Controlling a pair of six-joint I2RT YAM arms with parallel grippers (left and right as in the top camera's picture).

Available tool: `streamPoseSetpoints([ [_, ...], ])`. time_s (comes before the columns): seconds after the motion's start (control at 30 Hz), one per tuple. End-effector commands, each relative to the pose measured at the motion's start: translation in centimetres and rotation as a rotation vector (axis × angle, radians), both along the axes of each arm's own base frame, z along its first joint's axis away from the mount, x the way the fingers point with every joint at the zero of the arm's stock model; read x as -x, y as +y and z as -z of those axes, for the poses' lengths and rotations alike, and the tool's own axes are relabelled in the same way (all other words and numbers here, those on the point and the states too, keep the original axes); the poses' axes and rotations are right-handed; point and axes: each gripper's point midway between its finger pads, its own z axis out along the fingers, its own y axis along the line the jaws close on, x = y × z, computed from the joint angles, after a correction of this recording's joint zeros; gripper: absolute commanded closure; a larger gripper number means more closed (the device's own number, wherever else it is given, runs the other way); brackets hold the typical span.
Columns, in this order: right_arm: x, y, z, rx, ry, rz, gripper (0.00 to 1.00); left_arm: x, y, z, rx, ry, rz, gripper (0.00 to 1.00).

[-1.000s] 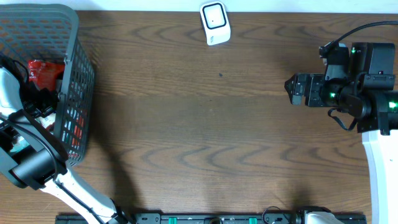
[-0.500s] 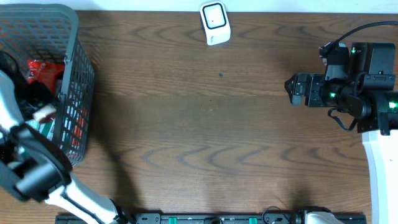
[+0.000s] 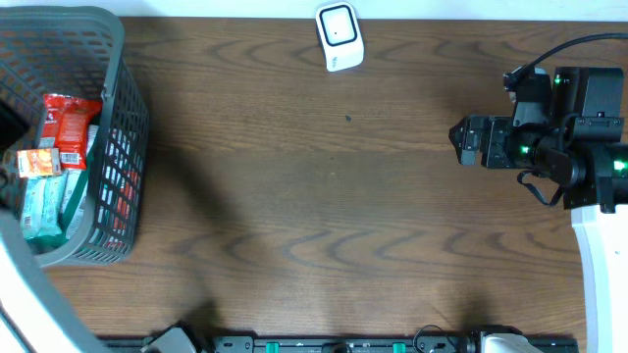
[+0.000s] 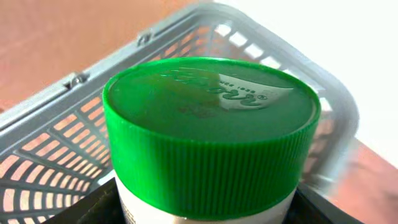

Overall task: Scan the item barcode
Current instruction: 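Grasp the green-lidded jar with the left gripper and lift it out, then carry the jar with the left gripper and set it on the table centre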

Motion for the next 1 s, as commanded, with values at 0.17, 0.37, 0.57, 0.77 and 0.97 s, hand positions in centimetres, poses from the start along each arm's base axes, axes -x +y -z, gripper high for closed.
streamPoseSetpoints([
  [0.17,-0.1,0.7,-0.8,-0.007,-0.02,-0.021,0.01,1.1,-11.6,-4.4,0.026,-0.14,0.279,0.39],
  [0.37,-0.1,0.7,-0.8,-0.007,-0.02,-0.021,0.01,0.4,-19.1,-1.2,0.123,-0.023,0.507,0.39],
  [0.57,-0.1,0.7,-0.8,-0.007,-0.02,-0.021,0.01,-1.6,-25.3,4.7,0.145,0.172,0.62,0.39],
  [0.77,-0.1,0.7,-0.8,-0.007,-0.02,-0.021,0.01,-3.3,-33.4,11.6,0.147,0.402,0.786,0.39],
  [0.97,-0.1,0.7,-0.8,-0.007,-0.02,-0.021,0.01,-4.3,-40.3,19.0,0.127,0.583,0.874,0.39],
])
